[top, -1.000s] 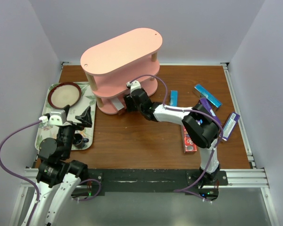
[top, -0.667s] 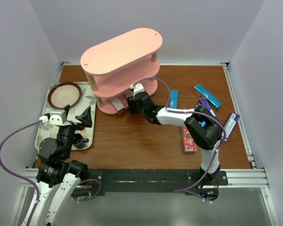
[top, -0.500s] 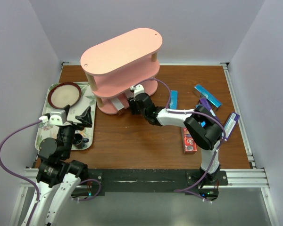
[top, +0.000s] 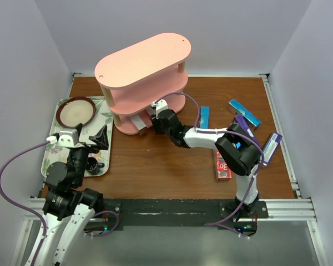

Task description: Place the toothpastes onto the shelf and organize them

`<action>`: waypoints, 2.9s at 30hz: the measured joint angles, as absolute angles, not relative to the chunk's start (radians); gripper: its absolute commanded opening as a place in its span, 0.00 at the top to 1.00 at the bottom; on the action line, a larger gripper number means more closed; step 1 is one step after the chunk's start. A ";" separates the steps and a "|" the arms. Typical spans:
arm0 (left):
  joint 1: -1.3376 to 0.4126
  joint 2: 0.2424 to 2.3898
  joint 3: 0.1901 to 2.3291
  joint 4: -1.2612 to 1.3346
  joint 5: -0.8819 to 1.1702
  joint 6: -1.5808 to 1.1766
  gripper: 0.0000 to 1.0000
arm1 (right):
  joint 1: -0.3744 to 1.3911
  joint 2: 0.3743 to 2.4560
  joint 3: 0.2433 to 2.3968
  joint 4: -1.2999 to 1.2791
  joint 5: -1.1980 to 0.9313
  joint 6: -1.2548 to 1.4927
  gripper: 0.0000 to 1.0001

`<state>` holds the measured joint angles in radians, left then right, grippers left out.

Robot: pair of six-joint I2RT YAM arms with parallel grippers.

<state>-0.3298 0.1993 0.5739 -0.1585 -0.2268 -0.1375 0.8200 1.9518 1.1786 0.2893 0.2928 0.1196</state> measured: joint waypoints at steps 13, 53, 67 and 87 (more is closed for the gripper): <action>-0.330 0.200 0.574 -0.159 -0.226 -0.138 0.00 | 0.820 1.991 1.209 0.329 0.277 0.116 0.42; -0.330 0.190 0.558 -0.157 -0.181 -0.138 0.00 | 0.686 1.148 0.853 -0.601 0.481 0.463 0.01; -0.330 0.190 0.558 -0.157 -0.159 -0.138 0.00 | 0.481 1.179 0.758 -0.683 0.350 0.503 0.02; -0.330 0.190 0.555 -0.148 -0.130 -0.138 0.00 | 0.418 1.403 0.756 -0.572 0.258 0.446 0.05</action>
<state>-0.3298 0.1898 0.5549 -0.1482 -0.1303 -0.1375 0.4179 1.4033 0.7559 -0.5720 0.2584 0.4458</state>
